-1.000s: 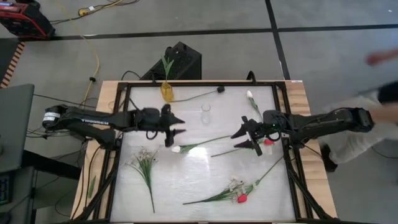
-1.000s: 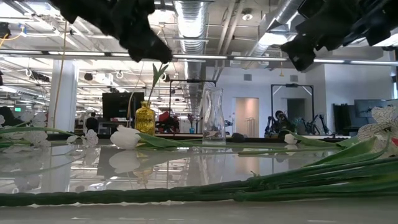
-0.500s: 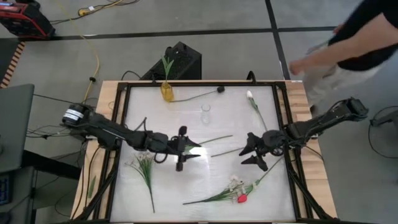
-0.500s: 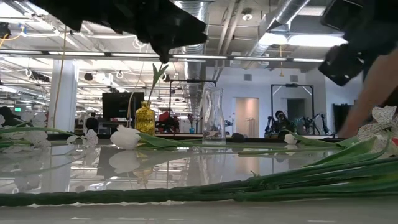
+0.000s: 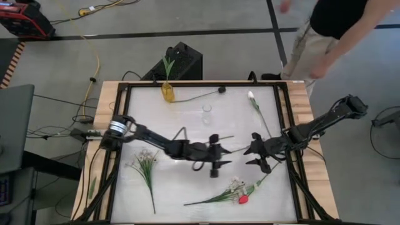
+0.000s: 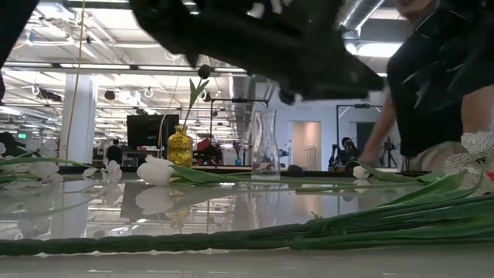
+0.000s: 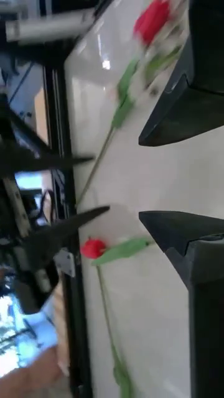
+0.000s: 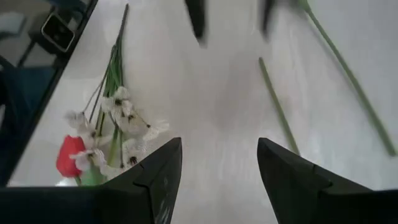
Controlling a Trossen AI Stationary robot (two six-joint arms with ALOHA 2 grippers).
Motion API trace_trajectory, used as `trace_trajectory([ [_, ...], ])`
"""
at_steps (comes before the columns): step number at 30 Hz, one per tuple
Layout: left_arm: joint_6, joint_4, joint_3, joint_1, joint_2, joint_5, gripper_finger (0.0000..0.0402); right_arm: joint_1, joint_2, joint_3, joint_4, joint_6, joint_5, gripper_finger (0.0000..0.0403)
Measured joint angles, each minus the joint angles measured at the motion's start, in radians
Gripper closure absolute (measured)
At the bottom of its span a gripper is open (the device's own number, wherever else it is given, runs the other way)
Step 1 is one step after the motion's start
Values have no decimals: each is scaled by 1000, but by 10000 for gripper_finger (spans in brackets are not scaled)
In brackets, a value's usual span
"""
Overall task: Sort flowers into vase by color
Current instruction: Put the top red flower into the yellow flower vase
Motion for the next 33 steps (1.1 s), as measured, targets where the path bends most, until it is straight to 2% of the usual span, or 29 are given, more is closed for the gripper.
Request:
trace_trajectory([
  [5,-51,-183,194,32,134,0,232,-5,0,0,-3,-98,0,169],
  [11,-41,-375,337,35,221,-5,232,-6,0,0,-11,-80,0,169],
  [17,-46,-363,368,43,280,-31,232,-7,0,0,-16,-78,0,169],
  [23,-74,-350,368,66,281,-97,232,-8,0,0,-15,-77,0,169],
  [27,-106,-293,369,83,281,-61,232,-8,0,0,-14,-66,0,169],
  [33,-162,-347,368,90,281,-45,232,-8,0,0,-13,-62,0,169],
])
